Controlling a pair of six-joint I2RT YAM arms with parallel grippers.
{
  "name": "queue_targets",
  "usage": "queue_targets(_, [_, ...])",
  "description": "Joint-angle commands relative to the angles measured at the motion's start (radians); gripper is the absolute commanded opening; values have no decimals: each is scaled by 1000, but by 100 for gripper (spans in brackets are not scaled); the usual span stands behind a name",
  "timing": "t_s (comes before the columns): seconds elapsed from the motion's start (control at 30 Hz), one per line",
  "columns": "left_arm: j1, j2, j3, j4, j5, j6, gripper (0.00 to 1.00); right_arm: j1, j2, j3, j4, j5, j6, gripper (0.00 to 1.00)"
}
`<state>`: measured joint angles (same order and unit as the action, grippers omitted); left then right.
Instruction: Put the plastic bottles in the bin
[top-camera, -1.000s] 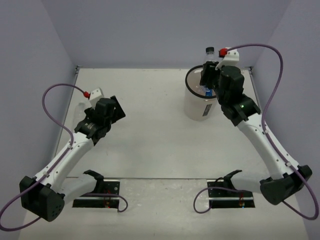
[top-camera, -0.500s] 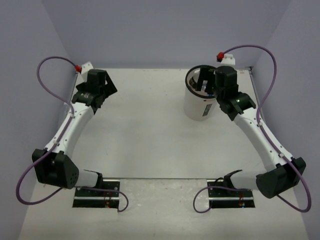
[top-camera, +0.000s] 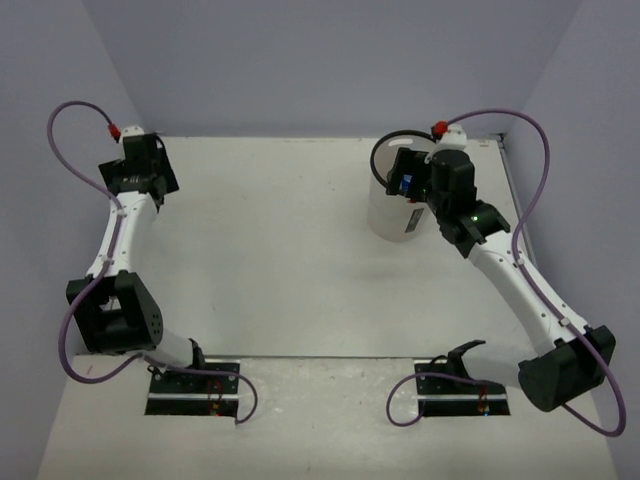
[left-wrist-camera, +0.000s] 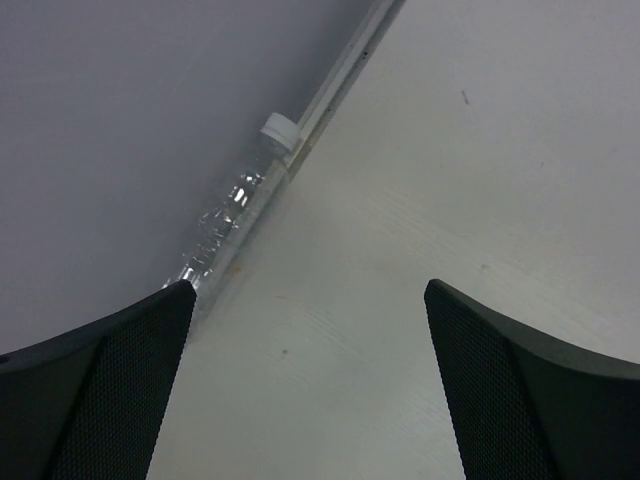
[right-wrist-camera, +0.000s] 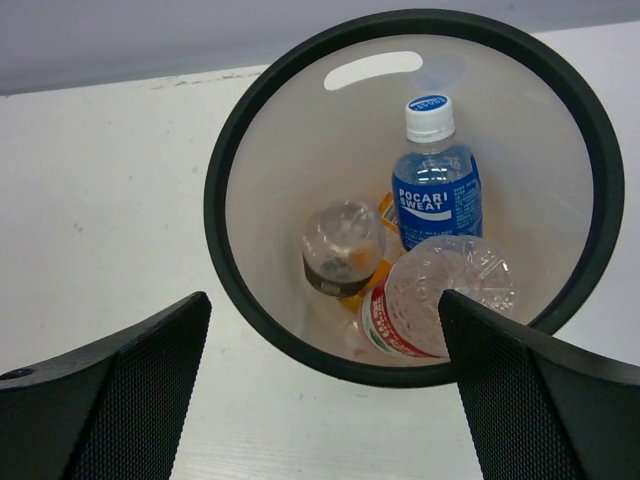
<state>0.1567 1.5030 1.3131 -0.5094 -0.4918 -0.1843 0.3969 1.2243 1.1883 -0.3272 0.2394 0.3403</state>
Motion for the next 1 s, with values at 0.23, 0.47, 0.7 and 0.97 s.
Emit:
queue_targets(0.23, [63, 143, -75, 191, -161, 199, 100, -6, 10, -64, 141, -63, 45, 99])
queue_targets(0.47, [88, 271, -107, 256, -185, 221, 100, -5, 7, -89, 145, -19, 29, 99])
queue_targets(0.7, [130, 366, -93, 296, -317, 152, 100, -5, -42, -137, 150, -3, 17, 99])
queue_targets(0.97, [153, 474, -33, 278, -303, 162, 100, -4, -178, -187, 165, 39, 8, 99])
